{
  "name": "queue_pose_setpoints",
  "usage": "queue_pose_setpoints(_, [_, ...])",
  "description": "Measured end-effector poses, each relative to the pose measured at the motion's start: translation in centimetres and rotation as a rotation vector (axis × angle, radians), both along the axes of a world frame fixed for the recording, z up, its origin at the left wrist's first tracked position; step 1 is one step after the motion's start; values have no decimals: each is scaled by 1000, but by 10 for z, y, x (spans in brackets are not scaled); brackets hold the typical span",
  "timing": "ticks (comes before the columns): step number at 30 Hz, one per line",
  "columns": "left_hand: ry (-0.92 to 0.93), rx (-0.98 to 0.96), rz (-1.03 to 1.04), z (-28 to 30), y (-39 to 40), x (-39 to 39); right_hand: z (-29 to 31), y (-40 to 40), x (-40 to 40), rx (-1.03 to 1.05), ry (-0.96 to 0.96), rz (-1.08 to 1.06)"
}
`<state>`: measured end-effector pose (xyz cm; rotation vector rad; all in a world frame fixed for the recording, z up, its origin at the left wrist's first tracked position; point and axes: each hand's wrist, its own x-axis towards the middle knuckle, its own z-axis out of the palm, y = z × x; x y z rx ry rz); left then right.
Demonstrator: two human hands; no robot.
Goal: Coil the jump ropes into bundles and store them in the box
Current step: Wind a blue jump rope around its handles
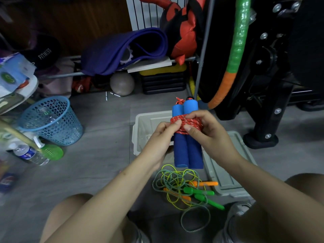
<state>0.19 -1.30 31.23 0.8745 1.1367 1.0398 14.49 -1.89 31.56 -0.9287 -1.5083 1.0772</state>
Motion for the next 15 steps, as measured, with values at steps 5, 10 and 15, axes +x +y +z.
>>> queue_pose_setpoints(5, [127,111,-42,2,-6,-5,9,3,6,-6,20,-32])
queue_pose_setpoints(10, [385,417,98,0,-4,-10,6,5,1,-3,56,-110])
queue_pose_setpoints(15, [322,487,99,10,-3,-14,5,4,0,-8,24,-175])
